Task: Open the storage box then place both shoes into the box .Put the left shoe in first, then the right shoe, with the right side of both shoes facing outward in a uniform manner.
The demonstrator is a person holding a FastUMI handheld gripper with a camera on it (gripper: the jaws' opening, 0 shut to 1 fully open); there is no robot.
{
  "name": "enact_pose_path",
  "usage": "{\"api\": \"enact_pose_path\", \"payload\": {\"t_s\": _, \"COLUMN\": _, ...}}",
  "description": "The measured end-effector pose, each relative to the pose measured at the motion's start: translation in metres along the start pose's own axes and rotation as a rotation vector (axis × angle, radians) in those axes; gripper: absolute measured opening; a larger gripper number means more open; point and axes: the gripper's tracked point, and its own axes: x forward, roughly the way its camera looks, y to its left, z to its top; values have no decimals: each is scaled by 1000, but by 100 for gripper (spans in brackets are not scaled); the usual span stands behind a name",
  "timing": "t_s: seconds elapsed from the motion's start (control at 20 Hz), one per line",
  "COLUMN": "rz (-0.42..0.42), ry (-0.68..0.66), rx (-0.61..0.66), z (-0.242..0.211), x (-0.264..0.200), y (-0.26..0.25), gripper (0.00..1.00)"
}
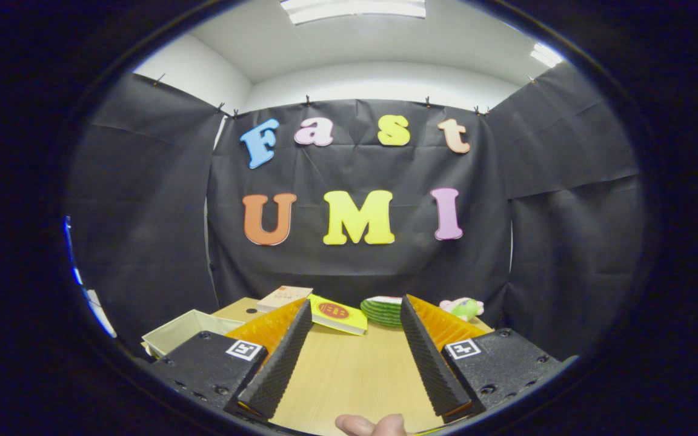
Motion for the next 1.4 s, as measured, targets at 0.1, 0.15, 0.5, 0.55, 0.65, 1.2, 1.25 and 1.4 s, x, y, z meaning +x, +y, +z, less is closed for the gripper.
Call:
{"api": "enact_pose_path", "payload": {"t_s": 0.1, "rz": -27, "ry": -11, "rx": -20, "z": 2, "x": -5, "y": -16, "gripper": 95}}
{"api": "enact_pose_path", "payload": {"t_s": 0.15, "rz": -38, "ry": -20, "rx": -17, "z": 6, "x": -9, "y": -25, "gripper": 95}}
{"api": "enact_pose_path", "payload": {"t_s": 0.5, "rz": -80, "ry": -21, "rx": -2, "z": 1, "x": -27, "y": -62, "gripper": 95}}
{"api": "enact_pose_path", "payload": {"t_s": 0.55, "rz": -81, "ry": -19, "rx": 1, "z": 0, "x": -27, "y": -64, "gripper": 95}}
{"api": "enact_pose_path", "payload": {"t_s": 0.65, "rz": -82, "ry": -13, "rx": 7, "z": -2, "x": -27, "y": -65, "gripper": 95}}
{"api": "enact_pose_path", "payload": {"t_s": 1.2, "rz": -77, "ry": -12, "rx": 4, "z": 4, "x": -29, "y": -57, "gripper": 95}}
{"api": "enact_pose_path", "payload": {"t_s": 1.25, "rz": -75, "ry": -11, "rx": 5, "z": 4, "x": -31, "y": -56, "gripper": 95}}
{"api": "enact_pose_path", "payload": {"t_s": 1.4, "rz": -78, "ry": -12, "rx": 5, "z": 5, "x": -32, "y": -56, "gripper": 95}}
